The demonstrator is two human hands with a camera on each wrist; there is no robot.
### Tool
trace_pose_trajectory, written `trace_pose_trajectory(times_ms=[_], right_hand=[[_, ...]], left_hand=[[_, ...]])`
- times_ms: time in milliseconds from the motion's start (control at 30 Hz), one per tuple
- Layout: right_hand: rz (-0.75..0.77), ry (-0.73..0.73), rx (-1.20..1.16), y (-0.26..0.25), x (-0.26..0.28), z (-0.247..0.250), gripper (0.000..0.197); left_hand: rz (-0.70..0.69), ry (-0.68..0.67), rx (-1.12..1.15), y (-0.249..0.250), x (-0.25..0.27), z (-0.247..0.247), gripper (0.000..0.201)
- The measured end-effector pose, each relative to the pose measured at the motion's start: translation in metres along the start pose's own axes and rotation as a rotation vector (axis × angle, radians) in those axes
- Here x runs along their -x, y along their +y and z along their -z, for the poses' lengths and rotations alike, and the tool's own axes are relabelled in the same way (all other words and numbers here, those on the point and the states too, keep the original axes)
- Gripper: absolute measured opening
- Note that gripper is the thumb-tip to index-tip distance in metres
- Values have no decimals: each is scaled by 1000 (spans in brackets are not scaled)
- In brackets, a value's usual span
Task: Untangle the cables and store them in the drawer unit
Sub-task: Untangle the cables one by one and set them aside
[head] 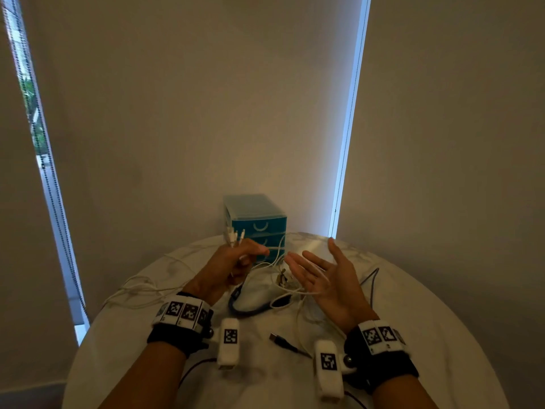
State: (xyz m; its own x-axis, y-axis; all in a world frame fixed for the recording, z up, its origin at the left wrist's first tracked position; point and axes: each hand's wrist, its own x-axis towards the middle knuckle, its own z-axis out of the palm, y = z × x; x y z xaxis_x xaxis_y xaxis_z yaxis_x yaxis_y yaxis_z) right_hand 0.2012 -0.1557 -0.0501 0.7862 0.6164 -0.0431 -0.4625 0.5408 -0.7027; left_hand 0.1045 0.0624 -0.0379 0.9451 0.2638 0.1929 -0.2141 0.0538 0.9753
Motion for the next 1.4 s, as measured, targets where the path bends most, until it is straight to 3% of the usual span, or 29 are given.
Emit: trace_pose_trajectory(times_ms=[67,167,233,367,433,600,700,767,833,900,967,1033,1133,1200,1300,1400], right_hand=[[-1,-12,42,-2,3,-4,60],[187,113,407,5,-1,-4,33],[297,157,556,11,-7,-1,32],[219,19,511,20,-10,-5,35],[212,-3,442,23,-12,-6,34],[302,-71,494,29,-11,-11,31],[314,-195,744,34,0,-15,32],[232,-359,918,36,8,-18,29],[125,-468,983,35,13,-22,25],[31,-411,854,32,15,-27,22],[-27,-207,620,29,10,-25,24],[-65,-80,479,27,3,-19,37],[-124,-66,324,29,-5,-12,62],[-78,-58,287,26,-9,-10,58],[83,6,231,14,-12,-4,39],[192,-14,299,-5,-8,2,33]], left_hand=[[50,-12,-137,-1,1,-4,19],[139,-21,-211,-3,1,-4,14],[190,-51,-242,-3,1,-2,13],[307,-106,-251,-4,0,0,22],[342,-40,-264,-7,-3,0,29],[213,239,-253,-14,-8,1,58],[177,217,-233,-10,-3,1,78],[169,175,-220,-6,0,-1,77],[86,182,-198,-6,-1,-1,58],[-30,188,-189,-2,1,0,41],[-108,110,-220,-1,2,0,36],[-139,-86,-297,4,8,-4,29],[-82,-486,-530,7,14,-16,16],[-1,-660,-698,6,16,-24,23],[5,-644,-855,5,17,-26,54],[-27,-381,-819,-2,9,-20,57]])
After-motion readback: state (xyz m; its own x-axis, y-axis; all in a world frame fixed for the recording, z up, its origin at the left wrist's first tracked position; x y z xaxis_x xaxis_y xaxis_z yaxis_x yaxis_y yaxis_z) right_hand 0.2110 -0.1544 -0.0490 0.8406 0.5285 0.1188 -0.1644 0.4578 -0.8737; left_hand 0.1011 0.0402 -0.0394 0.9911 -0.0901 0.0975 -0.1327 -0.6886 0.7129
